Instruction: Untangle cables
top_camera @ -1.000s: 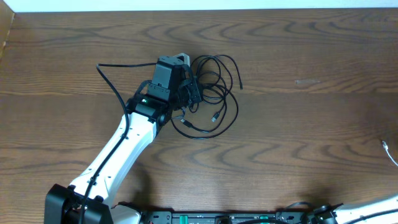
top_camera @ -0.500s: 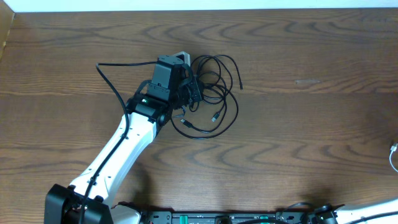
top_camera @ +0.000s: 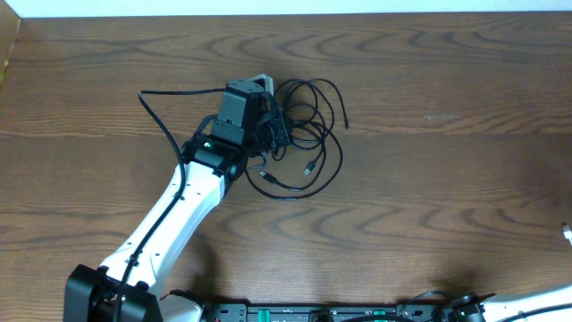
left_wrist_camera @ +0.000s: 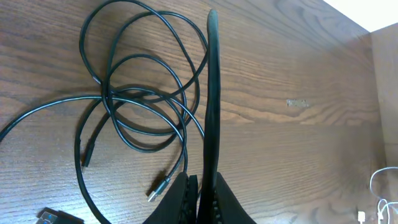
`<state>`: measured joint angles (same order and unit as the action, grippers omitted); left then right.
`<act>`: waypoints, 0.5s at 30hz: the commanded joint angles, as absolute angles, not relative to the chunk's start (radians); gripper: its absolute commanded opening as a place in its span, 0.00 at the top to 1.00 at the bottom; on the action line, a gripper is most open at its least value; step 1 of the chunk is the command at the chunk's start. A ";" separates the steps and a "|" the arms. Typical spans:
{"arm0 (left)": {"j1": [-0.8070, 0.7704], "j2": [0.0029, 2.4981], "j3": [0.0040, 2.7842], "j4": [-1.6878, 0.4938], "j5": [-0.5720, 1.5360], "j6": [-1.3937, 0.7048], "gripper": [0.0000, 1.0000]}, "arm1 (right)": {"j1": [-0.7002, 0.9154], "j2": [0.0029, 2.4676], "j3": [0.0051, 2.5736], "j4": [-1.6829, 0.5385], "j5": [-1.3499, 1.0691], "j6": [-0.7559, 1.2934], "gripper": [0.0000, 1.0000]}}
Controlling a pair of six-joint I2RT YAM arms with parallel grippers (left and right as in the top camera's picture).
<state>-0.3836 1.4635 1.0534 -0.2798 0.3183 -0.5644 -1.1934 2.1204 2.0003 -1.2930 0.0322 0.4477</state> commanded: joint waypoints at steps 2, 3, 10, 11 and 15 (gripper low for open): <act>-0.386 1.462 1.051 -0.280 0.360 -0.543 0.90 | -1.169 2.121 1.993 -1.292 -0.044 0.428 0.01; -0.386 1.462 1.051 -0.280 0.360 -0.543 0.91 | -1.161 2.119 1.994 -1.290 -0.056 0.416 0.01; -0.385 1.462 1.051 -0.290 0.359 -0.482 0.71 | -1.049 2.067 1.994 -1.274 -0.096 0.296 0.01; -0.385 1.462 1.051 -0.294 0.360 -0.480 0.70 | -1.034 2.054 1.994 -1.266 -0.096 0.285 0.01; -0.385 1.462 1.051 -0.309 0.360 -0.480 0.70 | -0.967 1.977 1.991 -1.230 -0.070 0.256 0.01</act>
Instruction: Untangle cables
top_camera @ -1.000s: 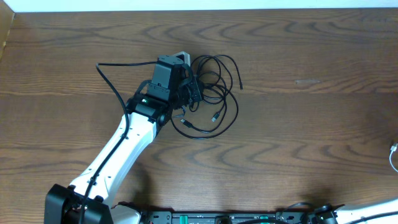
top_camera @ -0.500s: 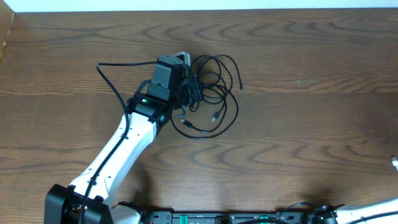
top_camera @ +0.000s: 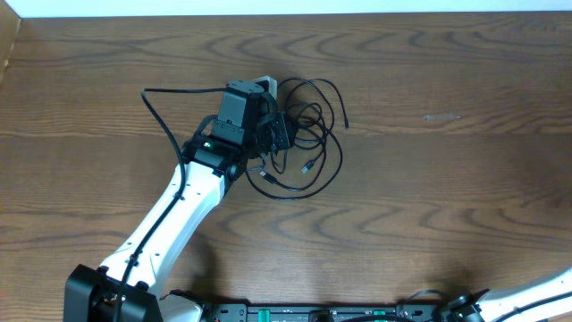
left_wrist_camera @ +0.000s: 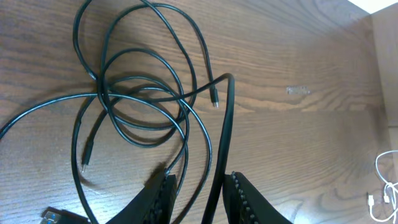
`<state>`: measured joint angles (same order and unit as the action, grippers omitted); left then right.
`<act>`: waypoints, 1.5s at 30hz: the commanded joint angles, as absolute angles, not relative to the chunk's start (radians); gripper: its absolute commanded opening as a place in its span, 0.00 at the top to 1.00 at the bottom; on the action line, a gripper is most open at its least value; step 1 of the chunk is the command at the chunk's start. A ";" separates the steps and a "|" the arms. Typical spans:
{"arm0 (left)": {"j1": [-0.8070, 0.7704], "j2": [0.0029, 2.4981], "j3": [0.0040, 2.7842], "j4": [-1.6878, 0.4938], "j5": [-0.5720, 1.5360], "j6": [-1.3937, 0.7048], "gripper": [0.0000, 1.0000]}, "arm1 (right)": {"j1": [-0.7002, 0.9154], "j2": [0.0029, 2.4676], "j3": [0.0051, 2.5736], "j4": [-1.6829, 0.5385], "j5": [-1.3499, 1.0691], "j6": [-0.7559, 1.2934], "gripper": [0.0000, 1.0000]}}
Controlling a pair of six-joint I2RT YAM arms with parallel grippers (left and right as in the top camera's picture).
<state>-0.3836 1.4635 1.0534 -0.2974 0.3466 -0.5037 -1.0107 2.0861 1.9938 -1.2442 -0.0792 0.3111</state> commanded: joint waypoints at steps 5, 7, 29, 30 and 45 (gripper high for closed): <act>-0.385 1.462 1.051 -0.312 0.382 -0.480 0.70 | -0.855 1.796 1.857 -1.128 -0.033 0.221 0.01; -0.385 1.462 1.051 -0.312 0.382 -0.480 0.69 | -0.807 1.713 1.742 -1.060 -0.004 0.215 0.01; -0.377 1.336 1.051 -0.273 0.395 -0.422 0.67 | -0.156 1.408 1.008 -0.606 -0.484 -0.022 0.01; -0.374 1.316 1.051 -0.283 0.359 -0.423 0.67 | -0.126 1.410 0.995 -0.598 -0.478 -0.019 0.01; -0.311 1.053 1.051 -0.561 -0.013 -0.430 0.65 | 0.295 1.550 0.979 -0.474 -0.291 0.003 0.01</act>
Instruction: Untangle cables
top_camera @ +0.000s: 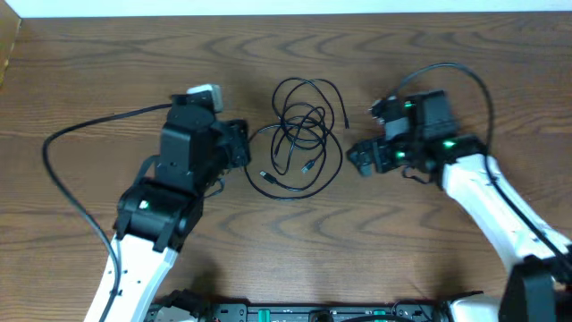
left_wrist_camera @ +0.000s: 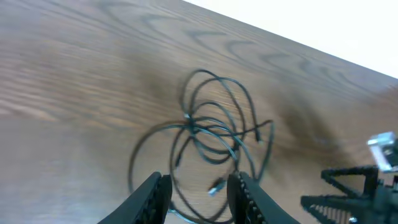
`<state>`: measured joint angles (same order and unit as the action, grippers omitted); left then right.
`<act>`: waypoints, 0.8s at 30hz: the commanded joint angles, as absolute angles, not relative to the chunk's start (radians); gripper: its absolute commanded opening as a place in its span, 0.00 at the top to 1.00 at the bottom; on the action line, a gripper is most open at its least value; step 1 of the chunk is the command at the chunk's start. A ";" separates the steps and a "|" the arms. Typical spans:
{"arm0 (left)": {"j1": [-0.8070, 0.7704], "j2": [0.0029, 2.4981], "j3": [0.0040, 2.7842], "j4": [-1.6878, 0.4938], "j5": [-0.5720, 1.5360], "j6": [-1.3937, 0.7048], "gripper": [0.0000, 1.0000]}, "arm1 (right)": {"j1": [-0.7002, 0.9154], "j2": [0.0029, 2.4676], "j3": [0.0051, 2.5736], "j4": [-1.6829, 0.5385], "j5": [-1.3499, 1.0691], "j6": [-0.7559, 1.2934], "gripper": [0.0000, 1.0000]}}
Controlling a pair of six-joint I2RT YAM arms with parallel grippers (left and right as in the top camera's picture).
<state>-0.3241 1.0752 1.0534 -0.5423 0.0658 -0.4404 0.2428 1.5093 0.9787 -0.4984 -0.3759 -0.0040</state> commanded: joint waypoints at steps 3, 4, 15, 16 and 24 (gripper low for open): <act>-0.306 1.049 1.051 -0.590 -0.012 -0.430 0.65 | 0.374 1.610 0.989 -0.458 -0.181 0.006 0.01; -0.306 1.049 1.051 -0.598 -0.012 -0.430 0.65 | 0.389 1.626 0.993 -0.460 -0.161 0.006 0.01; -0.306 1.049 1.051 -0.614 -0.012 -0.430 0.65 | 0.436 1.764 1.094 -0.463 -0.103 -0.042 0.01; -0.306 1.049 1.051 -0.615 -0.012 -0.430 0.65 | 0.436 1.771 1.111 -0.464 -0.104 -0.045 0.01; -0.306 1.049 1.051 -0.628 -0.012 -0.430 0.65 | 0.439 1.855 1.229 -0.487 -0.104 -0.100 0.01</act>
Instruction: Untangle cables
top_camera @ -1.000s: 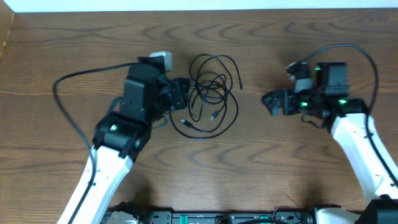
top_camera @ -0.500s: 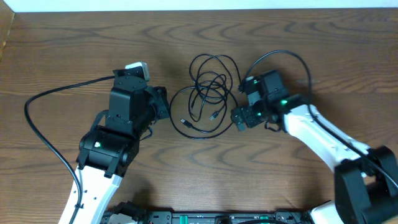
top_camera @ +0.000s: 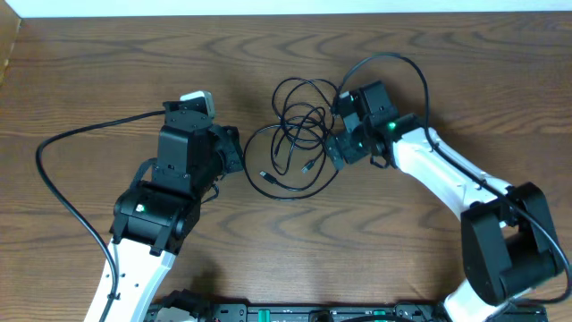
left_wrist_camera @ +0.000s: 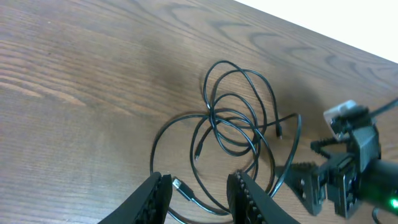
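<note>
A tangle of thin black cables [top_camera: 299,134] lies in loops at the table's middle, with loose plug ends on its near side. My left gripper [top_camera: 231,148] stands open just left of the tangle. In the left wrist view its fingers [left_wrist_camera: 199,194] straddle a plug end [left_wrist_camera: 178,185] of the outer loop without closing on it. My right gripper [top_camera: 336,125] is open at the tangle's right edge, and the outer loop [left_wrist_camera: 287,167] runs close by its fingers [left_wrist_camera: 306,179].
The wooden table [top_camera: 465,54] stretches wide on all sides. The left arm's own black lead [top_camera: 54,170] loops over the left of the table. The right arm's lead [top_camera: 398,63] arches above its wrist. A white wall borders the far edge.
My right gripper was a short way right of the tangle and is now at its right edge. The left gripper stays open at the left side. The cable loops lie as before.
My left gripper was shut on a cable strand at the tangle's left side. Then it stood open with the strand loose between its fingers. Later it was farther left, and the right arm had come in from the right. Now both open grippers flank the tangle.
</note>
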`<state>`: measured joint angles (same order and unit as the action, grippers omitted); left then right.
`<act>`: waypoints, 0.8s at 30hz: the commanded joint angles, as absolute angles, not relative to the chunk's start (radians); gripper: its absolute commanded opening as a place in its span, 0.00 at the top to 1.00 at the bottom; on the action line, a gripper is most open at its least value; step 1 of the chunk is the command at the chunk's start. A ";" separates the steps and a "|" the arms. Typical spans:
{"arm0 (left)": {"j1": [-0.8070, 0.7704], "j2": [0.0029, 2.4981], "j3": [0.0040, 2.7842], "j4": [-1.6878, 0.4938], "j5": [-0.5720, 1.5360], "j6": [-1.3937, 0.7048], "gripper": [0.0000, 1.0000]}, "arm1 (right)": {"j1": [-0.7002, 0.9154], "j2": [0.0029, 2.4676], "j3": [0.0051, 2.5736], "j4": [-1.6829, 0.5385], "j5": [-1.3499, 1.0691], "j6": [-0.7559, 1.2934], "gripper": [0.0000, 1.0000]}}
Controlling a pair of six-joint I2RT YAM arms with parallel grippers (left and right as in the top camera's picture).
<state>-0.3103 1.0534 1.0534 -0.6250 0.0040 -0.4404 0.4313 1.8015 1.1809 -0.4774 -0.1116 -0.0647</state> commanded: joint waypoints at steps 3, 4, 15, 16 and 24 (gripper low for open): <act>-0.306 1.049 1.051 -0.628 -0.012 -0.430 0.65 | 0.448 1.891 1.258 -0.498 -0.108 -0.104 0.01; -0.306 1.049 1.051 -0.628 -0.012 -0.430 0.65 | 0.454 1.903 1.266 -0.498 -0.108 -0.105 0.01; -0.306 1.049 1.051 -0.641 -0.012 -0.430 0.65 | 0.510 2.001 1.301 -0.482 -0.107 -0.114 0.01; -0.306 1.049 1.051 -0.645 -0.012 -0.430 0.65 | 0.510 2.008 1.304 -0.483 -0.106 -0.114 0.01; -0.306 1.049 1.051 -0.651 -0.012 -0.430 0.65 | 0.510 2.019 1.308 -0.480 -0.103 -0.129 0.02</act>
